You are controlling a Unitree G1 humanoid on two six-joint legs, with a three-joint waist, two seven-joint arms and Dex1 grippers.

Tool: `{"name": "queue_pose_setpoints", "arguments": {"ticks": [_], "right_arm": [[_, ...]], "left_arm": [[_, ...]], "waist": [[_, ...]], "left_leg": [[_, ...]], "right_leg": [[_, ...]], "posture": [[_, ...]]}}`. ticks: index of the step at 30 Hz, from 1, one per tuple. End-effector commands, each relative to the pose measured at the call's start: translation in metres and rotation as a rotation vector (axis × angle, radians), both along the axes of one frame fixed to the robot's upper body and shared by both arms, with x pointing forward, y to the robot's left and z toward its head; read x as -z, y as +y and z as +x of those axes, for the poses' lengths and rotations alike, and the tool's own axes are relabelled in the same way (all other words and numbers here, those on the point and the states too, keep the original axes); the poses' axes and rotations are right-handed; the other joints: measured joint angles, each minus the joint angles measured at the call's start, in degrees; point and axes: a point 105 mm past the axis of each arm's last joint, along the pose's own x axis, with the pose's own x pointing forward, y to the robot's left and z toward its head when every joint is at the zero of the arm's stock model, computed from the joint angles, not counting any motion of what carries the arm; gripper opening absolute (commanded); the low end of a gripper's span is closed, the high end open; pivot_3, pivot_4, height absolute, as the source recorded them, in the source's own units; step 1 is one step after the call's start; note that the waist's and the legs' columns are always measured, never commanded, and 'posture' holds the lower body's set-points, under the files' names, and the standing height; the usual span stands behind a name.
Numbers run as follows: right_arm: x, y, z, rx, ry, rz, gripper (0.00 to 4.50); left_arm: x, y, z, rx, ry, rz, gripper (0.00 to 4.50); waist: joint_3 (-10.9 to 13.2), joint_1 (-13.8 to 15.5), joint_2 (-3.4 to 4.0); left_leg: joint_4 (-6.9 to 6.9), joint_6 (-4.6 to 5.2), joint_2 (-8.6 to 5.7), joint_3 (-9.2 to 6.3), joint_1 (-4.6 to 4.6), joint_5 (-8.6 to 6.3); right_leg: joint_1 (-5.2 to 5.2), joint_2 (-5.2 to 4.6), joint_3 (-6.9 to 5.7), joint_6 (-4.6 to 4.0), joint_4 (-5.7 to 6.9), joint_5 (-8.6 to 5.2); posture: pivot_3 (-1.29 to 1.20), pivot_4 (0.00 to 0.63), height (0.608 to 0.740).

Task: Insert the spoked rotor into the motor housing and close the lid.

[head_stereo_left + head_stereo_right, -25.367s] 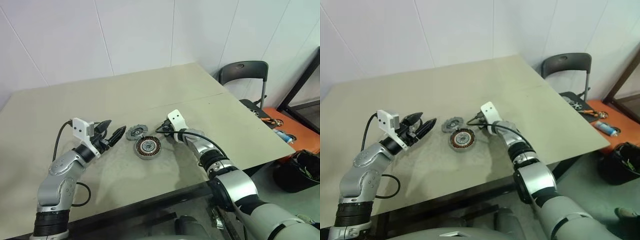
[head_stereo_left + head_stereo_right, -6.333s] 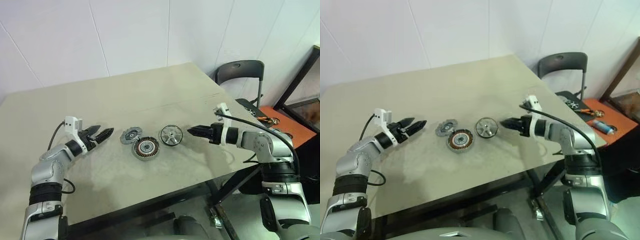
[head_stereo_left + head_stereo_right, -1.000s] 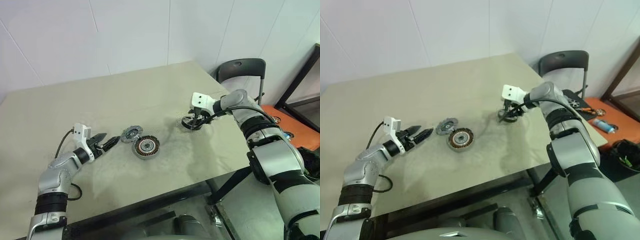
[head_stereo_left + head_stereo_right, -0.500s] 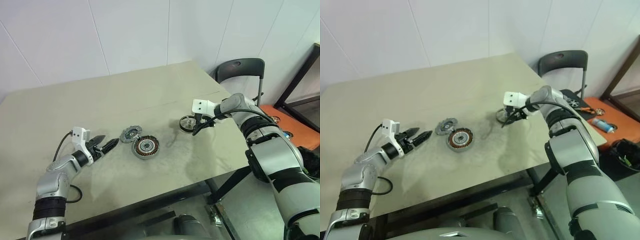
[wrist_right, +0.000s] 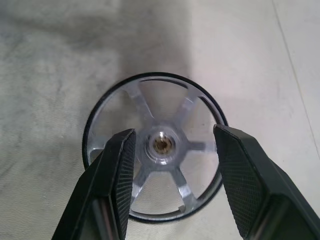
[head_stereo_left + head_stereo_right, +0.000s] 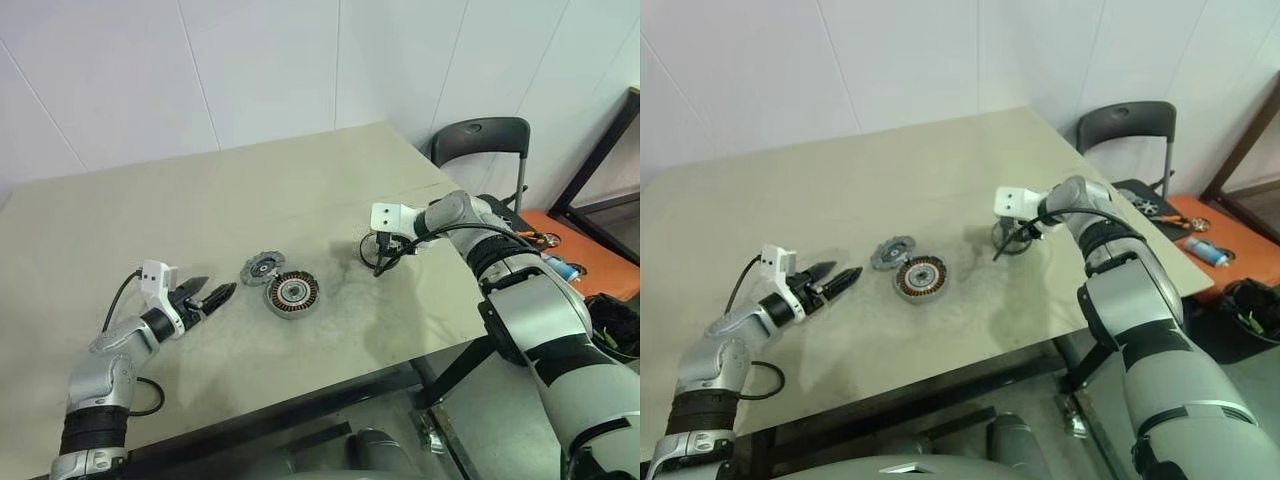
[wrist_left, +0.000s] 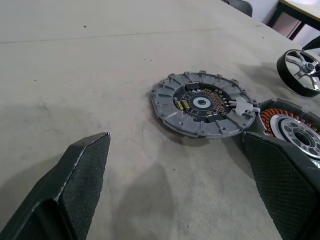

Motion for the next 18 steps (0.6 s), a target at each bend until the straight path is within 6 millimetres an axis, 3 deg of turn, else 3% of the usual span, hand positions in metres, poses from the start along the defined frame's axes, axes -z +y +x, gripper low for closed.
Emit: {"name": "queue_pose_setpoints", "arguments": {"ticks": [1,6,10,18], "right_arm": [[-0.008,0.002,0.002,-0.016,-0.012,0.002,2.59],[-0.007,-0.004,0.0,-0.015,-0.003,-0.018,2.59],[0.001,-0.015,-0.003,-0.013,0.019,-0.065,2.59],[0.016,-0.018,-0.009,-0.011,0.04,-0.074,2.59]], "left_arm": [[-0.016,0.003,0.003,-0.01,-0.058,0.002,4.5],[-0.016,0.002,0.004,-0.013,-0.058,0.003,4.5],[-0.015,0.001,0.005,-0.013,-0.057,0.005,4.5],[-0.013,0.004,0.004,-0.023,-0.052,0.017,4.5]], "waist": [[0.0,0.0,0.0],[0.0,0.02,0.0],[-0.02,0.11,-0.01],[-0.16,0.28,-0.12]], "left_leg": [[0.0,0.0,0.0,0.0,0.0,0.0],[0.01,0.0,0.0,0.0,0.0,0.0],[0.01,-0.01,0.0,0.0,0.0,0.0],[0.05,0.0,-0.01,-0.01,0.06,0.0]], "right_leg": [[0.0,0.0,0.0,0.0,0.0,0.0],[0.01,0.0,0.0,-0.01,0.0,0.0],[0.01,0.0,0.0,-0.01,0.0,0.0],[0.12,-0.01,-0.01,-0.01,0.0,0.01]], "posture": [[0.0,0.0,0.74],[0.0,0.0,0.74],[0.0,0.0,0.74],[0.0,0.0,0.74]]}}
